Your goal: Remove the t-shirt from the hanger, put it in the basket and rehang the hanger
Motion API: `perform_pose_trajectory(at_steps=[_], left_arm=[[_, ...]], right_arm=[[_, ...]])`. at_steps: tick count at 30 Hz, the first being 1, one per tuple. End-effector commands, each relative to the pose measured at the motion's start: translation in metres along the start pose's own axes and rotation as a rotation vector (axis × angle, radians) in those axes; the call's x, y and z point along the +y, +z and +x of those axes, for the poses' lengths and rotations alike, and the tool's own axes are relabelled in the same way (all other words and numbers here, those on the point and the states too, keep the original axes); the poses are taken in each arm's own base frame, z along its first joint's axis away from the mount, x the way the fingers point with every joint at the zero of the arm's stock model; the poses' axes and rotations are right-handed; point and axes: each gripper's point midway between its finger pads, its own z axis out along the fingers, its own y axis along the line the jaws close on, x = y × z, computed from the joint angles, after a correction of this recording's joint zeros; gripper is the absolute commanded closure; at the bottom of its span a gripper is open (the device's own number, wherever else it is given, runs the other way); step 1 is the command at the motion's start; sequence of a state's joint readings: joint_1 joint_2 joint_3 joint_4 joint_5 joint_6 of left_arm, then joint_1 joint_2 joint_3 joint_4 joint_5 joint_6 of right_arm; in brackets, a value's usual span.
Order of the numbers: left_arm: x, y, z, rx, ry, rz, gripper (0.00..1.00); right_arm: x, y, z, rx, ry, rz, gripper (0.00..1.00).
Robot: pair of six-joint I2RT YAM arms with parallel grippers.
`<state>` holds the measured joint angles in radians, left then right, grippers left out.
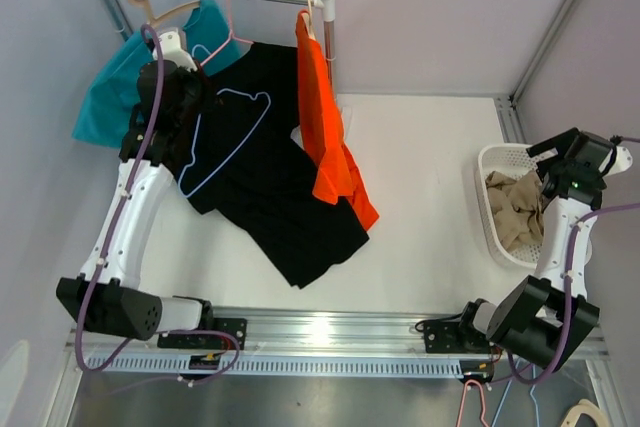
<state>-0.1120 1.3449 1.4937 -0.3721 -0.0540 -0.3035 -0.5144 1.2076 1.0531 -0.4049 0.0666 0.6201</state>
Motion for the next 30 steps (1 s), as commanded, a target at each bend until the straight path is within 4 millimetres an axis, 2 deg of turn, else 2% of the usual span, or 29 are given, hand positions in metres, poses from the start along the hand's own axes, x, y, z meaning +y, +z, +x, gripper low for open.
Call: perform_pose_trajectory(at_steps=[1, 2, 4, 5, 7, 9, 11, 14, 15, 16, 17, 19, 21, 23, 27, 29, 30], left_arm=[[-0.032, -0.054, -0.072, -0.267, 0.095, 0.070, 0.99], [-0.039, -0.059, -0.076, -0.270, 0.097, 0.084, 0.99], [-0.040, -0.065, -0.078, -0.223, 0.080, 0.078, 0.99], [-0.037, -0.057, -0.068, -0.180, 0.079, 0.059, 0.99], [-0.031, -0.054, -0.060, -0.139, 0.069, 0.022, 0.99], [-0.026, -0.051, -0.058, -0.149, 0.062, -0.004, 0.99], [-0.014, -0.038, -0.047, -0.124, 0.063, -0.058, 0.99], [-0.010, -0.026, -0.044, -0.086, 0.050, -0.058, 0.99], [-0.008, -0.009, -0.032, -0.038, 0.035, -0.061, 0.99], [-0.003, -0.002, -0.028, -0.018, 0.024, -0.067, 0.99], [-0.007, 0.002, -0.028, -0.004, 0.002, -0.043, 0.99], [-0.001, 0.022, -0.014, 0.050, -0.027, -0.037, 0.99], [-0.005, 0.032, -0.010, 0.073, -0.060, -0.003, 0.99], [0.001, 0.044, -0.002, 0.102, -0.082, -0.018, 0.99], [-0.003, 0.049, 0.015, 0.166, -0.135, 0.017, 0.99], [-0.009, 0.044, 0.012, 0.167, -0.169, 0.057, 0.99], [-0.009, 0.043, 0.017, 0.180, -0.179, 0.064, 0.99]], right_arm=[[0.033, -0.016, -0.021, -0.079, -0.021, -0.089, 0.00], [0.035, -0.016, -0.020, -0.077, -0.024, -0.097, 0.01], [0.041, -0.017, -0.019, -0.071, -0.033, -0.115, 0.01], [0.044, -0.018, -0.017, -0.064, -0.037, -0.125, 0.01], [0.047, -0.019, -0.017, -0.064, -0.043, -0.137, 0.01], [0.049, -0.020, -0.016, -0.063, -0.045, -0.146, 0.01], [0.050, -0.021, -0.015, -0.058, -0.052, -0.153, 0.01], [0.052, -0.024, -0.015, -0.062, -0.057, -0.163, 0.01], [0.052, -0.025, -0.014, -0.062, -0.056, -0.165, 0.01], [0.052, -0.027, -0.014, -0.064, -0.056, -0.168, 0.00], [0.052, -0.027, -0.014, -0.064, -0.059, -0.170, 0.01], [0.052, -0.030, -0.014, -0.068, -0.063, -0.174, 0.01], [0.051, -0.032, -0.013, -0.069, -0.067, -0.175, 0.00], [0.053, -0.036, -0.014, -0.077, -0.069, -0.185, 0.01], [0.053, -0.039, -0.013, -0.085, -0.075, -0.191, 0.01], [0.055, -0.039, -0.011, -0.080, -0.078, -0.195, 0.01], [0.055, -0.038, -0.010, -0.076, -0.079, -0.195, 0.01]])
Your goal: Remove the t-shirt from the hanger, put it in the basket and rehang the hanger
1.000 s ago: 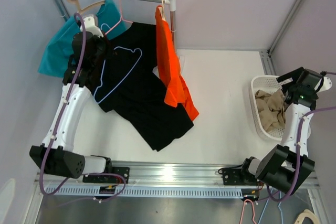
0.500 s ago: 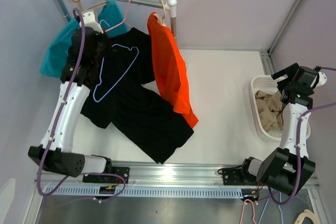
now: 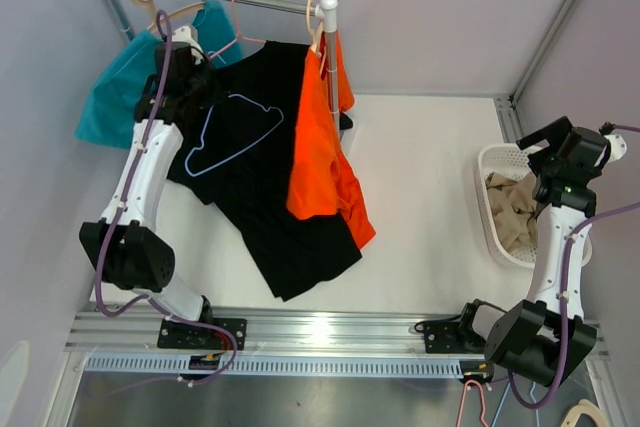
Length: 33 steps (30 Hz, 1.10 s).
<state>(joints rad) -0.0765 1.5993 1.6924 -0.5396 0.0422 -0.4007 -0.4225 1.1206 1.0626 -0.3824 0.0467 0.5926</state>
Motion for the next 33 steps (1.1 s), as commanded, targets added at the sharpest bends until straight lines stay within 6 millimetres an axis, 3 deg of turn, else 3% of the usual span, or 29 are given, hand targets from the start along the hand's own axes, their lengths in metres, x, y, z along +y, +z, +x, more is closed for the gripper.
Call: perform_pose_trajectory(at_steps=[1, 7, 12, 17, 21, 22, 23, 25, 28, 30, 31, 33], left_arm=[[-0.025, -0.027, -0.025, -0.059, -0.065, 0.140, 0.99], [-0.043, -0.057, -0.013, -0.042, -0.080, 0.260, 0.99], [-0.060, -0.095, -0.029, -0.138, -0.069, 0.377, 0.99], [-0.065, -0.110, -0.037, -0.220, -0.061, 0.446, 0.99], [-0.049, -0.108, -0.052, -0.284, -0.080, 0.356, 0.99], [-0.044, -0.098, -0.045, -0.242, -0.099, 0.333, 0.99], [-0.032, -0.097, -0.057, -0.256, -0.118, 0.297, 0.99], [-0.024, -0.088, -0.061, -0.256, -0.137, 0.267, 0.99], [-0.023, -0.082, -0.079, -0.310, -0.136, 0.249, 0.99], [-0.021, -0.072, -0.079, -0.288, -0.149, 0.235, 0.99], [-0.028, -0.081, -0.097, -0.314, -0.164, 0.239, 0.99], [-0.016, -0.066, -0.077, -0.200, -0.207, 0.169, 0.99]], right_arm=[[0.013, -0.005, -0.010, -0.041, -0.020, -0.046, 0.01], [0.016, -0.007, -0.010, -0.044, -0.026, -0.054, 0.00], [0.019, -0.008, -0.008, -0.041, -0.029, -0.067, 0.01], [0.021, -0.008, -0.005, -0.034, -0.034, -0.078, 0.01], [0.022, -0.011, -0.005, -0.033, -0.041, -0.088, 0.00], [0.022, -0.011, -0.004, -0.032, -0.041, -0.090, 0.01], [0.024, -0.013, -0.005, -0.036, -0.041, -0.098, 0.00], [0.025, -0.015, -0.006, -0.040, -0.041, -0.103, 0.01], [0.027, -0.017, -0.006, -0.038, -0.043, -0.114, 0.01], [0.027, -0.017, -0.006, -0.038, -0.044, -0.114, 0.01], [0.027, -0.017, -0.005, -0.037, -0.047, -0.113, 0.01], [0.025, -0.017, -0.004, -0.037, -0.047, -0.107, 0.01]])
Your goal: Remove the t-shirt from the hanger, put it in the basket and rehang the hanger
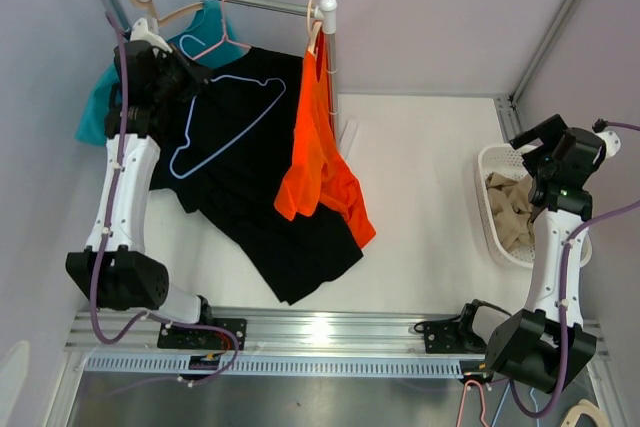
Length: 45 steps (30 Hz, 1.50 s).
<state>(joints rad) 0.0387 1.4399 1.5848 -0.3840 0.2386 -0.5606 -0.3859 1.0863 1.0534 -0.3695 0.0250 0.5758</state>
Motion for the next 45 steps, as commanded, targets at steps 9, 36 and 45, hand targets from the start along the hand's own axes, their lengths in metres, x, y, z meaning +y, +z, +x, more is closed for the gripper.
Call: perform_pose_trajectory(at_steps=[9, 36, 45], left_arm=[[-0.001, -0.028, -0.044, -0.075, -0.023, -0.169, 0.99], [0.014, 0.010, 0.000, 0.189, 0.080, -0.416, 0.99], [0.030, -0.012, -0.013, 0.150, 0.188, -0.537, 0.99]], right_arm=[[0.016, -0.005, -0.007, -0.036, -0.017, -0.065, 0.01], [0.028, -0.008, 0.002, -0.014, -0.041, -0.098, 0.00], [0.028, -0.007, 0.007, -0.008, -0.036, -0.101, 0.00]])
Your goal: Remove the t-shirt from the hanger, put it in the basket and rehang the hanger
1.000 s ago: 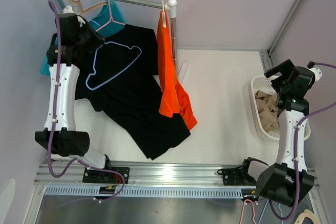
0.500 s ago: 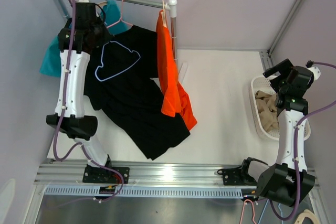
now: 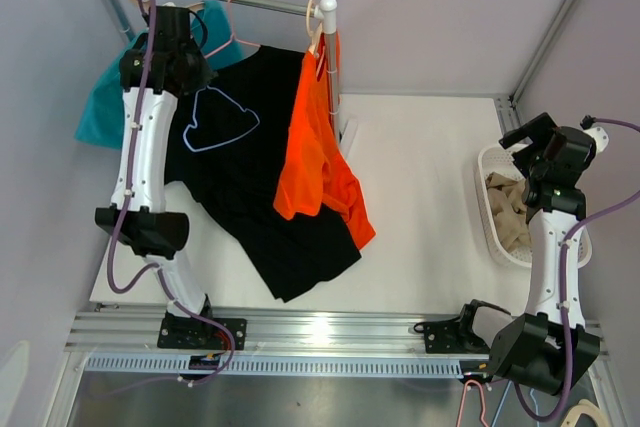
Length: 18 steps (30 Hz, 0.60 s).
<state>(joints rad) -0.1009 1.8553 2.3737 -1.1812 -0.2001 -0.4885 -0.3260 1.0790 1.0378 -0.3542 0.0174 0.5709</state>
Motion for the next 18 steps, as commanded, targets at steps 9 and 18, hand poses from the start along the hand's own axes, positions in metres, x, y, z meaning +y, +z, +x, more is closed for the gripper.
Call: perform_pose_trajectory(at_steps=[9, 18], left_arm=[[-0.008, -0.068, -0.035, -0.153, 0.017, 0.111, 0.99], [-0.021, -0.084, -0.064, -0.266, 0.003, 0.178, 0.99]], right_arm=[[0.016, -0.004, -0.001, -0.020, -0.019, -0.058, 0.01], [0.017, -0.004, 0.000, -0.018, -0.026, -0.062, 0.00]])
